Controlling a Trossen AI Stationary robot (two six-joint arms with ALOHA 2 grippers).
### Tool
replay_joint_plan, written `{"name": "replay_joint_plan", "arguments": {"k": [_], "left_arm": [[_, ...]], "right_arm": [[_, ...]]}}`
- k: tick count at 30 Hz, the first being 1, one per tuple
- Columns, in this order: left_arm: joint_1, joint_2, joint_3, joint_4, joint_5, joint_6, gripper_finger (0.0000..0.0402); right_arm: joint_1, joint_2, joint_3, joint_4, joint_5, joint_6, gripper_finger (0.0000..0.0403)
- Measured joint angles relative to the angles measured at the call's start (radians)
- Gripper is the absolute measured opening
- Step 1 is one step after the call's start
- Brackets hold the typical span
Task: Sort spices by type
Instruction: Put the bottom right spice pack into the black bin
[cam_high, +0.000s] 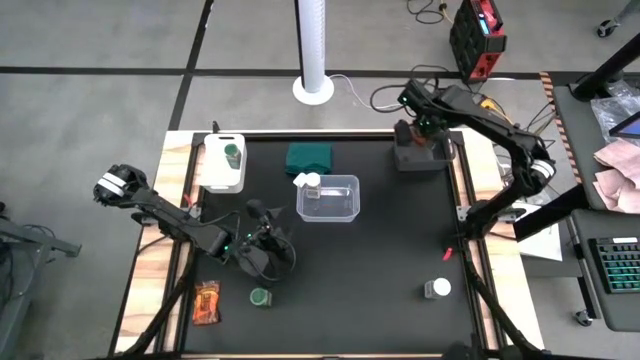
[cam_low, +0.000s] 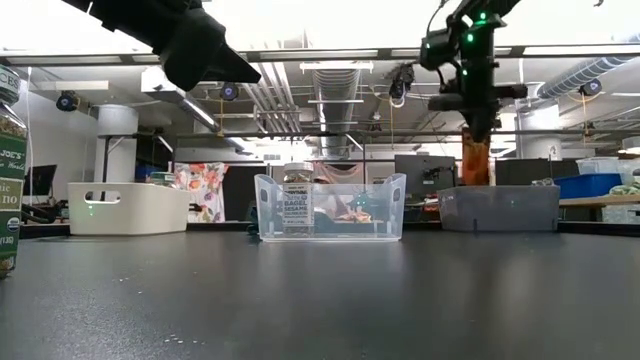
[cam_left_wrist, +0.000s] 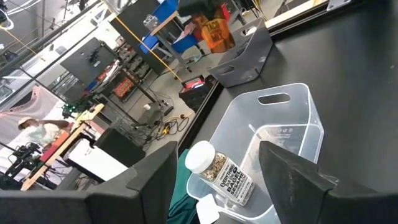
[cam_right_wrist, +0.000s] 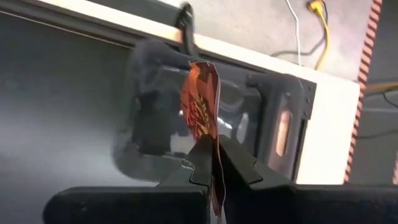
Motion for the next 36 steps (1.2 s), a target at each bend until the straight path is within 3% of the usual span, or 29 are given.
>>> {"name": "replay_joint_plan", "arguments": {"k": [9, 15, 19, 36], "left_arm": [[0.000, 0.000, 0.000, 0.000, 0.000, -0.008, 0.0210], [0.000, 0.000, 0.000, 0.000, 0.001, -0.009, 0.0210], [0.000, 0.000, 0.000, 0.000, 0.002, -0.009, 0.0210], [0.000, 0.000, 0.000, 0.000, 0.001, -0.013, 0.0210]], "right_arm": [[-0.054, 0.073, -0.053, 0.010, -0.012, -0.036, 0.0009], [-0.062, 0.147, -0.053, 0.019, -0.108, -0.089, 0.0009], [-0.062, 0.179, -0.053, 0.020, -0.113, -0.120, 0.0009], [-0.062, 0.185, -0.053, 0.088, -0.112, -0.223, 0.0009]]}}
